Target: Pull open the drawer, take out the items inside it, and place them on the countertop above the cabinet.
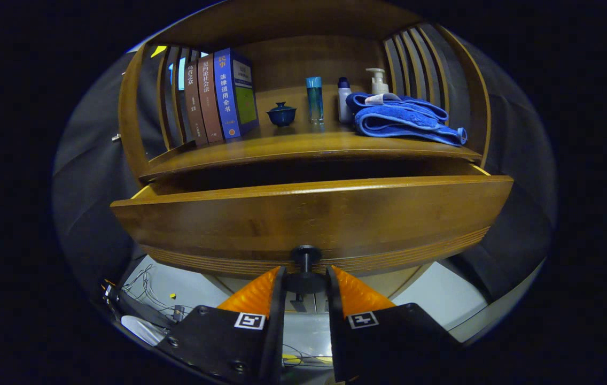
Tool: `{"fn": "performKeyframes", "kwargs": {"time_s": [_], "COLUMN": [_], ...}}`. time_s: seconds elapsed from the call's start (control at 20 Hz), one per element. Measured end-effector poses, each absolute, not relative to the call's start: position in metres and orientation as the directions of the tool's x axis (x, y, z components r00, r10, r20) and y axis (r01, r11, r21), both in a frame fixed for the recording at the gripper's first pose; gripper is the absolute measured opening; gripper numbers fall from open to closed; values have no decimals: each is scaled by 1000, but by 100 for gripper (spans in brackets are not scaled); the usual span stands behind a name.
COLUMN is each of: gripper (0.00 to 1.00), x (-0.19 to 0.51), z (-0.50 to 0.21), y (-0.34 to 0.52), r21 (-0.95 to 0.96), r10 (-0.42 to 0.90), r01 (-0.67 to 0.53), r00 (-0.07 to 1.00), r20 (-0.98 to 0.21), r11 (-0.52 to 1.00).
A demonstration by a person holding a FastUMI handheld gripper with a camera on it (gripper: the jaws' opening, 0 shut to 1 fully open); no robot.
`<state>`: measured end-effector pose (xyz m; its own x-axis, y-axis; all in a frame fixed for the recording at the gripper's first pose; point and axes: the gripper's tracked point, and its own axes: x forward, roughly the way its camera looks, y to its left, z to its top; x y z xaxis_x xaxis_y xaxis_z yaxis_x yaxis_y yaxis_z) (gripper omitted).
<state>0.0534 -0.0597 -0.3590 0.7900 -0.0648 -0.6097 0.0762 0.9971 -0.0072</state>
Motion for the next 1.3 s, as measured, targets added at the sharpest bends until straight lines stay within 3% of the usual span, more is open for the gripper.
{"fn": "performKeyframes", "kwargs": {"time_s": [0.55,0.9,0.95,1.15,1.3], "gripper": [41,41,46,100,100], "x": [-38,-53,-58,-82,-80], "z": [-355,-355,-356,-339,-303], "y": [-58,-55,-57,-61,-54], "r21": [6,-43,-69,-86,-64], "r10": [-78,-103,-116,-159,-154], "r01": [109,100,94,140,153], "r00": [741,737,718,679,704], "r20": [-667,-668,-687,-717,-694], "r11": [994,994,993,986,986]}}
